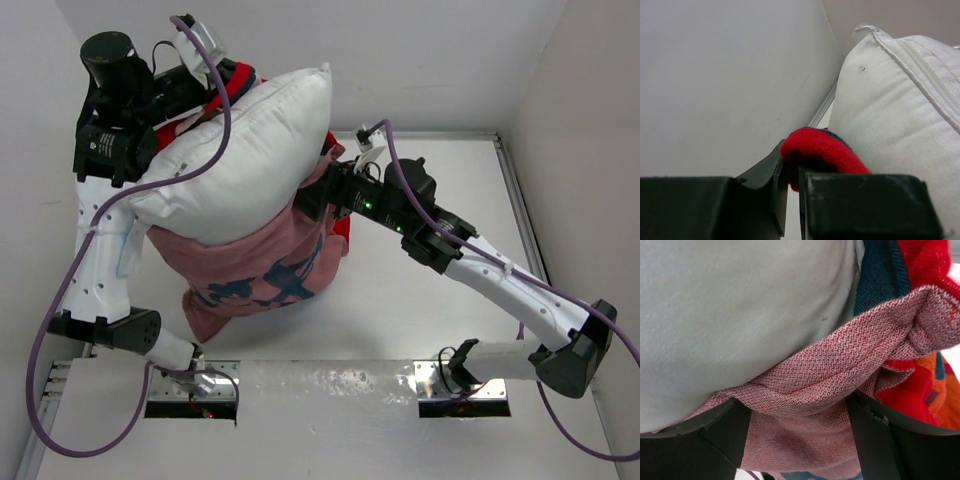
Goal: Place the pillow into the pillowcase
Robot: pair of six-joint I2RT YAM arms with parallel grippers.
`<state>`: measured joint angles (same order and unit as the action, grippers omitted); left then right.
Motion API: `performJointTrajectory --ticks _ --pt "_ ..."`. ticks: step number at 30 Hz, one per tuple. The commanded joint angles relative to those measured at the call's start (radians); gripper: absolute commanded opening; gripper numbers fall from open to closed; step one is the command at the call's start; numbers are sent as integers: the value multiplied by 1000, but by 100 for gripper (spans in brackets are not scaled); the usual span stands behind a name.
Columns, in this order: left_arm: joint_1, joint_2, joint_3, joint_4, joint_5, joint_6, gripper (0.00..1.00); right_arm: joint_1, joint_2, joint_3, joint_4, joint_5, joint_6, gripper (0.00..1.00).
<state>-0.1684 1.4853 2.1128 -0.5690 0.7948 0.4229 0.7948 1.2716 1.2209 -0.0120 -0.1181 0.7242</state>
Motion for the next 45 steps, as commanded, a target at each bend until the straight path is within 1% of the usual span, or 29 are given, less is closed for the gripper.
performJointTrajectory --ticks 1,4,6,7,9,10,12,14,16,19,20,24,27,30,31,33,36,39,41,43,45 --pt "0 -48 21 14 7 -18 0 6 -5 -18 125 40 67 73" --pt "0 -51 30 0 -37 -16 0 9 -26 -9 103 44 87 70" --pt "0 -53 30 -2 -109 -15 0 9 -63 20 63 55 87 67" --pt "0 -51 27 -2 -130 -9 0 9 -81 25 28 63 89 63" --pt "0 -46 27 1 -175 -7 0 9 -132 19 15 95 98 58" --pt "0 -45 27 1 -183 -7 0 7 -143 17 -20 103 101 47" --pt "0 -39 27 9 -184 -12 0 9 -146 23 -60 97 118 33" --pt "-2 -37 23 21 -189 -16 0 9 -127 32 -80 52 150 30" --pt "-2 -39 22 24 -193 -15 0 11 -124 26 -85 29 179 31" --pt "-3 -42 22 17 -201 -4 0 12 -152 0 -75 26 222 36" --pt "-3 -40 21 12 -206 -1 0 14 -159 2 -83 31 230 39" --pt "-3 -39 19 11 -220 11 0 15 -196 15 -144 29 248 43" --pt "-3 -34 21 9 -226 17 0 24 -218 14 -154 -2 271 46" --pt "-3 -28 22 12 -230 28 0 26 -222 67 -219 -17 250 49" --pt "-3 -25 21 20 -232 28 0 27 -203 109 -256 -29 233 51" --pt "-3 -20 21 29 -238 25 0 27 -175 117 -266 -44 239 51" --pt "-3 -19 18 37 -240 25 0 30 -170 92 -235 -77 254 52" --pt "-3 -19 13 24 -249 40 0 35 -205 51 -217 -22 256 53" --pt "-3 -19 13 26 -250 42 0 35 -216 0 -175 1 271 53" --pt "-5 -16 15 34 -243 39 0 35 -193 -20 -152 -14 287 52" --pt "-5 -16 15 40 -241 36 0 37 -138 -24 -94 -66 299 50"
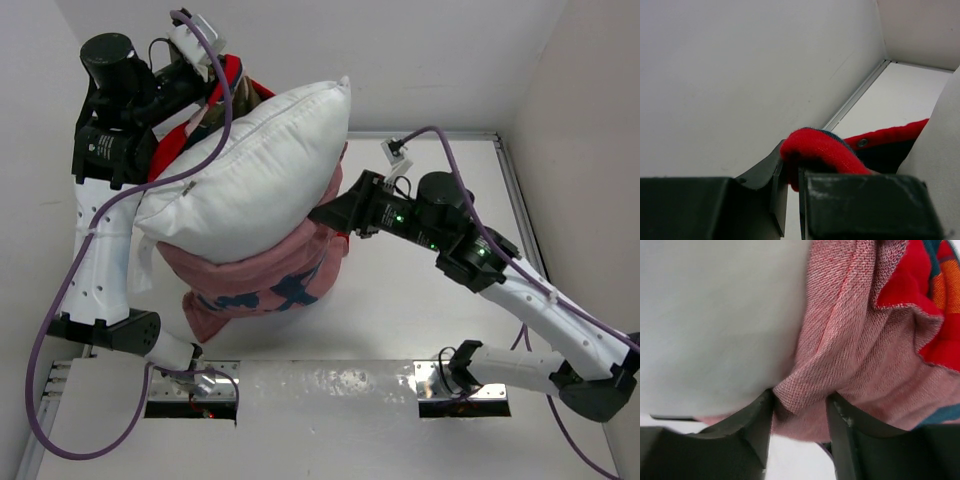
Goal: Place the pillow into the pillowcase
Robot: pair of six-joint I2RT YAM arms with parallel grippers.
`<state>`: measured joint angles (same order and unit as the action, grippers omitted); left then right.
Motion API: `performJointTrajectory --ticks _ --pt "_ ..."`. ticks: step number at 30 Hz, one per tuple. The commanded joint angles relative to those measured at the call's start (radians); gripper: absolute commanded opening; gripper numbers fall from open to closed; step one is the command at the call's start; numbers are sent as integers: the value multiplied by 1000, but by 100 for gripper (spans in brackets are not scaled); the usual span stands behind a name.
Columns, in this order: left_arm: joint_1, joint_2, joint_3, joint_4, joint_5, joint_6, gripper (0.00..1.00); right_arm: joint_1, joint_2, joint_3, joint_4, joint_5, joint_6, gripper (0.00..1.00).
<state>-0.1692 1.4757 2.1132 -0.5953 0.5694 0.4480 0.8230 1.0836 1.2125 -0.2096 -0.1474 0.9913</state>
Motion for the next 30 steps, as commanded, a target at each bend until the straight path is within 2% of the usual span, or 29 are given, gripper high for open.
performJointTrajectory --ticks 1,4,5,8,11,14,15,17,18,19,20,21,22,23,24,25,26,27,28,29,30 --pt "-4 -5 16 68 -16 12 0 10 71 -11 114 -44 30 44" --pt "-4 -5 22 66 -16 15 0 11 125 -19 137 -64 35 17" --pt "-4 -6 27 66 -17 17 0 10 128 -21 142 -63 35 1" --pt "-4 -14 39 74 -63 0 0 11 95 25 60 14 -29 0" --pt "-4 -14 68 106 -118 -49 0 8 30 140 -32 193 -163 0" --pt "-4 -6 125 172 -180 -97 0 -2 13 333 -20 340 -339 0" --pt "-4 4 146 192 -181 -106 0 -2 34 521 -28 359 -465 0" --pt "-4 14 211 279 -187 -138 0 -2 163 771 -59 371 -580 0" --pt "-4 21 250 369 -189 -149 0 -2 226 1073 -62 361 -658 0" --pt "-4 26 273 420 -192 -178 0 -2 342 1214 -18 308 -674 0" --pt "-4 37 296 463 -204 -195 0 -2 370 1339 21 283 -674 0" --pt "-4 44 359 515 -204 -209 0 -1 368 1316 56 266 -671 0" --pt "-4 54 390 516 -198 -224 0 -1 270 1224 109 267 -666 0" --pt "-4 58 410 497 -142 -224 0 -1 193 886 163 296 -666 0" --pt "-4 52 412 414 -106 -221 0 -2 121 710 243 331 -646 0" --pt "-4 38 339 369 -35 -219 0 -2 58 570 341 369 -640 0" --pt "-4 -10 258 355 -8 -215 0 -2 74 520 329 443 -658 0" --pt "-7 -34 106 426 -19 -191 0 -2 120 591 241 466 -693 0" --pt "-13 -38 99 499 -92 -148 0 -2 189 743 148 465 -732 0" --pt "-13 16 140 590 -300 -150 0 -2 401 1214 59 441 -770 0" --pt "-12 81 404 658 -372 -140 0 -2 505 1430 -3 384 -770 0"
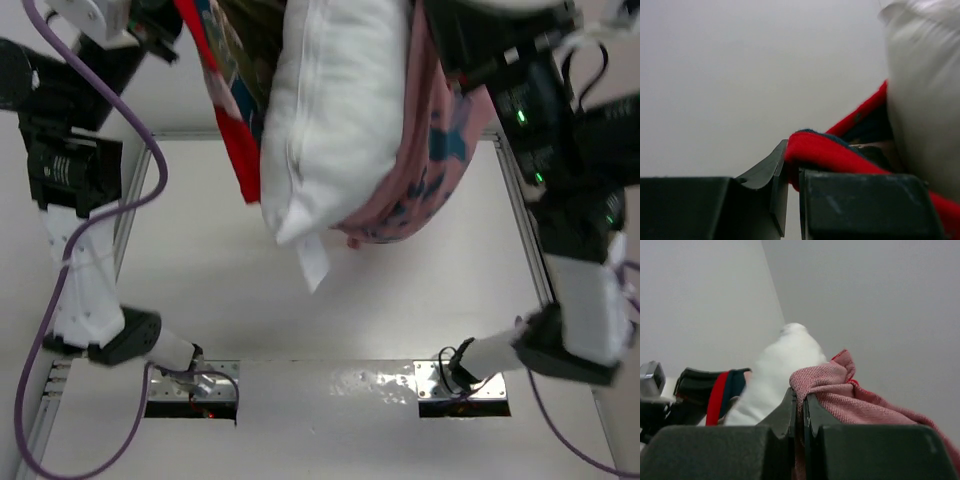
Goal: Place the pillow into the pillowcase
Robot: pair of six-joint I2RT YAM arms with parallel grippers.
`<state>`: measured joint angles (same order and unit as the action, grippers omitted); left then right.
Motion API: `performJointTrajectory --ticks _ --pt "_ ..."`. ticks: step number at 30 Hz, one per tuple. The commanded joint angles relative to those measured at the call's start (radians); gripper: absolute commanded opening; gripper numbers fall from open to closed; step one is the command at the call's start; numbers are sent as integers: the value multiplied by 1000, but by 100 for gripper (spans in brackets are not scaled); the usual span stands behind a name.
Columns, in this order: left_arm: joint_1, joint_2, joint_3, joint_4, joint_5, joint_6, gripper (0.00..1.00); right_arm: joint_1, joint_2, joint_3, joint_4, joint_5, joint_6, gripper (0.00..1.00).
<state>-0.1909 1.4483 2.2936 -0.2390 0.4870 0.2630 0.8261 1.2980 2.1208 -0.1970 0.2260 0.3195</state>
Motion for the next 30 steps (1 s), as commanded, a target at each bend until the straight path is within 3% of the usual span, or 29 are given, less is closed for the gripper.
performJointTrajectory --ticks 1,2,3,4,5,6,7,8,9,10,11,12,13,14,15,16,18,19,20,21,22,23,24,25,26,27,28,29,30 --pt "11 171 382 255 -286 73 0 -4 346 656 -63 6 -83 0" --pt "13 225 476 159 -202 70 0 -5 337 566 -100 28 -82 0" --pt "13 199 421 -61 -85 65 0 -5 169 372 -120 127 -94 0" --pt "13 146 242 -133 108 71 0 -5 38 64 91 177 -86 0" --pt "13 -9 26 -17 107 52 0 -5 -129 -424 267 205 -57 0" --pt "13 -60 -240 85 37 23 0 -10 -117 -441 263 225 -42 0" --pt "18 -57 -186 142 -146 -70 0 -10 -56 -310 132 199 -46 0" --pt "24 77 -22 68 -165 -80 0 -10 33 127 26 159 -63 0" --pt "25 183 476 28 -160 -65 0 -8 225 347 -66 109 -57 0" --pt "27 234 627 23 -110 -53 0 -8 284 607 -59 26 -36 0" --pt "27 171 577 94 -52 -70 0 -8 290 594 -55 19 -4 0" --pt "27 103 335 87 23 -94 0 -8 147 491 -55 18 4 0" --pt "27 22 223 -43 156 -100 0 -8 24 33 8 65 15 0" --pt "25 -1 -1 -98 189 -96 0 -8 -105 -259 133 111 41 0" --pt "25 -21 -90 -108 174 -94 0 -10 -202 -454 354 168 64 0" --pt "25 -16 -121 -65 12 -122 0 -10 -232 -497 325 237 61 0" --pt "31 52 161 -17 -36 -136 0 -10 -55 -232 83 163 44 0" --pt "31 132 308 63 -21 -142 0 -8 22 108 30 39 61 0" --pt "33 158 498 108 -5 -152 0 -8 96 281 -8 -9 81 0" --pt "44 179 544 124 33 -172 0 -8 180 479 -78 -36 93 0" --pt "44 172 559 28 53 -173 0 -8 170 476 -128 -34 87 0" --pt "44 149 444 -55 79 -162 0 -8 121 385 -186 19 81 0" --pt "44 56 297 -101 132 -118 0 -8 40 -61 -103 74 78 0" --pt "44 8 -20 -30 119 -91 0 -10 -147 -298 86 113 88 0" --pt "44 -12 -52 16 38 -90 0 -10 -176 -415 264 172 93 0" --pt "47 1 22 41 -56 -128 0 -8 -151 -368 186 161 83 0" --pt "50 106 184 43 -60 -122 0 -8 -87 -14 69 130 44 0" --pt "51 163 528 58 -50 -108 0 -8 72 187 -11 84 41 0" --pt "65 203 628 78 -7 -110 0 -8 134 438 -78 14 47 0"
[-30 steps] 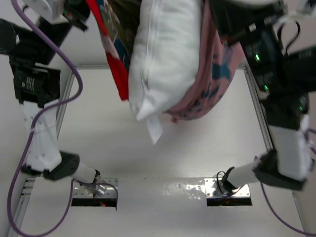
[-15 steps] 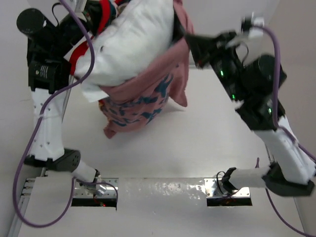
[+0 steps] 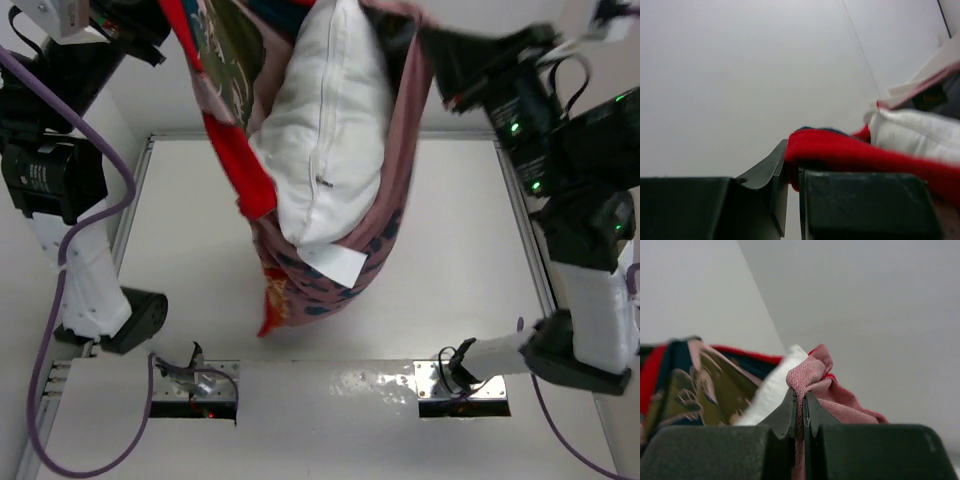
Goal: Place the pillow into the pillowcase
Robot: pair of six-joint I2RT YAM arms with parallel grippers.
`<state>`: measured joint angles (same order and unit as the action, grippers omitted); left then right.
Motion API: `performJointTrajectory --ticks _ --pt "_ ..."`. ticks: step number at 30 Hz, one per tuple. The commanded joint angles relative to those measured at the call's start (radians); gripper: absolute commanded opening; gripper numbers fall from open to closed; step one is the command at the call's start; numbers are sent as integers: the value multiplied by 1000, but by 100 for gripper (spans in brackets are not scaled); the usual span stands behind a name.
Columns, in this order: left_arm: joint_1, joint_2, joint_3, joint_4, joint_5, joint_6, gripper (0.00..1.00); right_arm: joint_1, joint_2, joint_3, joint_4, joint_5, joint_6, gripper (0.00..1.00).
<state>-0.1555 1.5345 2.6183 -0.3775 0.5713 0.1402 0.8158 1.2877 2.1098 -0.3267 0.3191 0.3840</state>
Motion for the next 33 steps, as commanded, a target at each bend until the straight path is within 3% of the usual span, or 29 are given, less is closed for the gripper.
performJointTrajectory --ticks 1,2,3,4,5,6,8,9,10,11,12,13,14,15,16,18,19,20,22,23,24,25,26,27,28,29,31,32,33 --pt "36 93 280 244 -59 0 0 2 174 479 29 -80 -23 0" --pt "39 78 190 173 -6 15 0 2 126 429 -6 -62 -40 0" --pt "39 26 99 94 92 21 0 2 51 89 27 28 -45 0" --pt "39 -18 -216 72 104 21 0 2 -40 -144 148 79 -62 0" --pt "40 -64 -362 165 -15 -20 0 2 -141 -347 360 139 -62 0" --pt "40 -50 -363 182 -69 -40 0 2 -121 -259 330 133 -74 0" --pt "47 78 -15 190 -64 -39 0 2 74 73 106 47 -80 0" --pt "54 101 176 243 -47 -45 0 2 138 368 80 -44 -67 0" --pt "60 110 209 262 -22 -83 0 2 175 444 36 -55 -59 0" --pt "71 102 207 244 63 -96 0 2 153 385 13 -40 -66 0" --pt "71 83 74 139 114 -97 0 2 92 230 9 34 -77 0" --pt "71 46 -64 141 155 -93 0 2 11 22 181 76 -73 0" --pt "73 -20 -210 240 68 -105 0 2 -104 -312 309 101 -70 0" --pt "77 -17 -239 273 -23 -126 0 2 -94 -291 351 91 -66 0" --pt "123 60 -134 323 -45 -184 0 2 -43 19 210 57 -80 0" --pt "154 136 222 410 -12 -214 0 2 177 374 94 -32 -74 0" --pt "155 148 255 440 51 -241 0 2 217 477 53 -69 -70 0" --pt "155 130 241 425 91 -279 0 2 216 469 25 -54 -77 0" --pt "155 52 -81 396 203 -355 0 2 10 138 119 76 -89 0" --pt "155 -26 -257 513 229 -379 0 2 -87 -350 296 104 -68 0" --pt "155 -25 -346 505 151 -390 0 0 -137 -434 408 121 -63 0" --pt "189 5 -246 465 74 -383 0 0 -89 -369 325 117 -69 0" --pt "203 106 -87 468 30 -381 0 2 -12 -1 219 44 -95 0" --pt "208 139 159 506 38 -375 0 2 75 212 149 -13 -94 0" --pt "214 148 202 558 64 -396 0 2 222 378 94 -65 -80 0" --pt "220 121 192 657 181 -450 0 2 249 538 71 -98 -68 0" --pt "218 67 1 588 298 -530 0 2 98 384 8 -27 -77 0" --pt "214 3 -252 592 343 -518 0 0 -6 -117 321 57 -68 0" --pt "229 -13 -317 600 285 -516 0 0 -87 -349 456 90 -66 0"
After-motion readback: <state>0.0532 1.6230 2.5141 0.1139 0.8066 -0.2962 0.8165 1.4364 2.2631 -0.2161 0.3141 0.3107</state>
